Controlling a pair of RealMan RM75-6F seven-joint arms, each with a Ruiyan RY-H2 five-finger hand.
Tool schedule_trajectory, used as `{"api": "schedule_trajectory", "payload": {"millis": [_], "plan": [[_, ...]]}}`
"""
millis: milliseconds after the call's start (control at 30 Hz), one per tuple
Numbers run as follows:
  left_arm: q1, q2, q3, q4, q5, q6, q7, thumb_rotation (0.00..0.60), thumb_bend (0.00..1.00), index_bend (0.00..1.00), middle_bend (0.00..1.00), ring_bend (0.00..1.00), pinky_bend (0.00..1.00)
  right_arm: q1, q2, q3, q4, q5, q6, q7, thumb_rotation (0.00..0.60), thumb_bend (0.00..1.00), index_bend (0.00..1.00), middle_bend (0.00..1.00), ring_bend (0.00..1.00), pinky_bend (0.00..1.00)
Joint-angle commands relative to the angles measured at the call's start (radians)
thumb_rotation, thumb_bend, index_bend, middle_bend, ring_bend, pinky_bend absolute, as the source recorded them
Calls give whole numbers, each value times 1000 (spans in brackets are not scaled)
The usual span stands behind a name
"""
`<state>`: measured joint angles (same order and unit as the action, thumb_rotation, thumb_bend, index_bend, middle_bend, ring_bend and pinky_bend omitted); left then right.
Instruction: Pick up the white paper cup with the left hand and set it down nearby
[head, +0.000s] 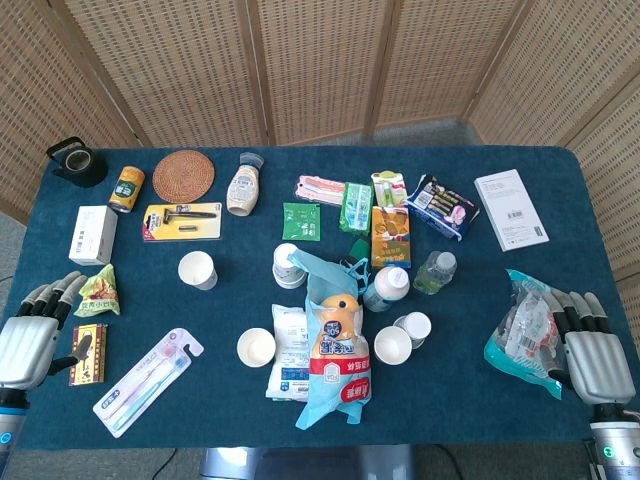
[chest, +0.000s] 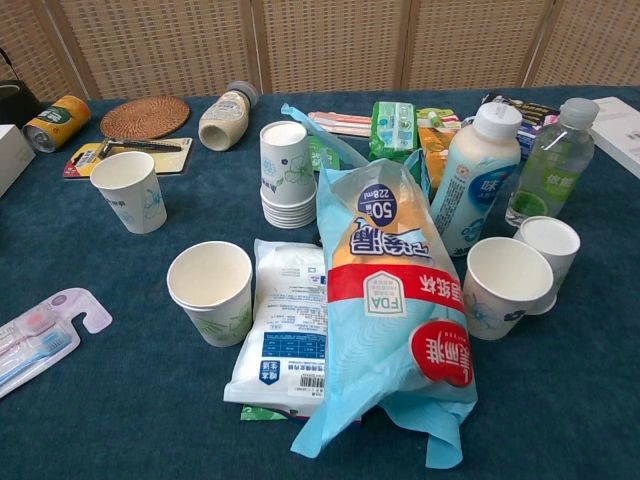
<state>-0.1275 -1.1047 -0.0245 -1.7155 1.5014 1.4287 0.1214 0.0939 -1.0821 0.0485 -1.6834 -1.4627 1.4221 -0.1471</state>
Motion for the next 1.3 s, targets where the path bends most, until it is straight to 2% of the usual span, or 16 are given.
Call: {"api": "schedule_trajectory", "payload": {"millis": [33,400,600,767,900,1300], "plan": [[-5,-6,2,12,-5,-13,-10,600,389,51,111,148,151,-2,-1,-1,-4,-3,3,-4,600,476,55,36,0,74],[-18,23,13,-19,16,-33,-12,600,389,40,99,147,152,-21,-7,-19,5,-18,18,23,600,477,50,36,0,74],[-62,49,-4,-66,-19,-101,63,600,388,14,79,143,153,-28,-9,-19,15,-25,32,42,600,478,47,36,0,74],[-121,61,-22,-102,-85,-198,166,600,389,0,2,61,135,-35,-6,-24,20,-28,34,52,600,477,47,36,0,75],[-174,50,-48,-117,-152,-267,228,600,389,0,0,16,123,-39,-3,-23,22,-22,36,59,600,478,48,35,0,74],[-321,-54,-109,-57,-279,-402,297,600,388,0,0,0,125,-34,4,-13,24,4,14,65,600,477,45,36,0,74]]}}
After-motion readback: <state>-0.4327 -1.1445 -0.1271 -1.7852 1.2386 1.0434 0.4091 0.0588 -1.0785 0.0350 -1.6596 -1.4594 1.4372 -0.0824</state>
